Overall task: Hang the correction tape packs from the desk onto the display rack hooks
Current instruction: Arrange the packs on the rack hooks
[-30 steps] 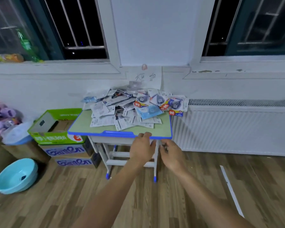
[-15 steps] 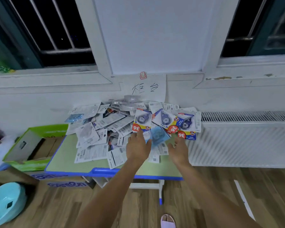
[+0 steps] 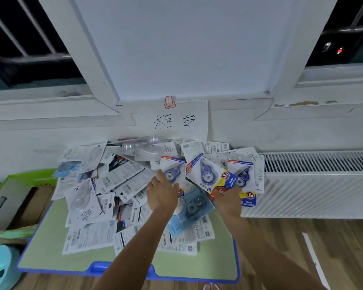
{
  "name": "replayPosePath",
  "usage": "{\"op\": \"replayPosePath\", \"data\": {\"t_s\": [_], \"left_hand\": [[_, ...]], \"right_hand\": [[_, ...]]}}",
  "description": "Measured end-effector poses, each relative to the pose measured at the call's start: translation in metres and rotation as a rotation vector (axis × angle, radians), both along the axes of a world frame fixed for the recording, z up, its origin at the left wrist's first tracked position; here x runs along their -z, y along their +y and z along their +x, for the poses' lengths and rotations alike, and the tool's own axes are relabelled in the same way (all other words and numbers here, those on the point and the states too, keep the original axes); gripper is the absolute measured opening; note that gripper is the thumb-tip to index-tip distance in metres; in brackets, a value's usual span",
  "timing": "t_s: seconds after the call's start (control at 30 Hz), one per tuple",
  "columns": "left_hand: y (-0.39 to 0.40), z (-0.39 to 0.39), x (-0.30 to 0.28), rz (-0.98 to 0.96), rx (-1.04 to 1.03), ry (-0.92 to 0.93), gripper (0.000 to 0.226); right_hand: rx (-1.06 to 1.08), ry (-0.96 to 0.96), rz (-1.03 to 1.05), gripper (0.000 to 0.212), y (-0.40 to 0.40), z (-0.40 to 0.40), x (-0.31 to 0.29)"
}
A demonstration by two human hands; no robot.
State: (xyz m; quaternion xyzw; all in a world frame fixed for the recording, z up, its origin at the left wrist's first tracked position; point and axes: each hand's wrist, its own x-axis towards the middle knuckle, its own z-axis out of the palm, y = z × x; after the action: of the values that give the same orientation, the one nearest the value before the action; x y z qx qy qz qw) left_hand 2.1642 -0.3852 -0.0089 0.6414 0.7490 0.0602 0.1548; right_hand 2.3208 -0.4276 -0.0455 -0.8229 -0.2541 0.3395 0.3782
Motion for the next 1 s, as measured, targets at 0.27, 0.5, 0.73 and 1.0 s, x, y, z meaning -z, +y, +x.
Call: {"op": "replayPosePath", "data": {"t_s": [0.27, 0.5, 0.73, 1.0], "left_hand": [[0.01, -0.004, 0.002, 0.077, -0.03, -0.056, 0.081], [0.011, -0.006, -0.013, 0.225, -0.012, -0.446, 0.049], [0.007, -0.02, -0.045, 0.32, 0.134, -0.753, 0.038], [-0.027, 0.004, -0.062, 0.163, 0.482, -0.831, 0.027]], "right_hand": [[0.026, -0.02, 0.133, 0.028, 0.012, 0.004, -0.016], [0.083, -0.109, 0.422, 0.016, 0.017, -0.003, -0.051], [0.293, -0.063, 0.657, 0.007, -0.003, -0.012, -0.083], [0.44, -0.174, 0.619, 0.01, -0.083, -0.013, -0.104]]}}
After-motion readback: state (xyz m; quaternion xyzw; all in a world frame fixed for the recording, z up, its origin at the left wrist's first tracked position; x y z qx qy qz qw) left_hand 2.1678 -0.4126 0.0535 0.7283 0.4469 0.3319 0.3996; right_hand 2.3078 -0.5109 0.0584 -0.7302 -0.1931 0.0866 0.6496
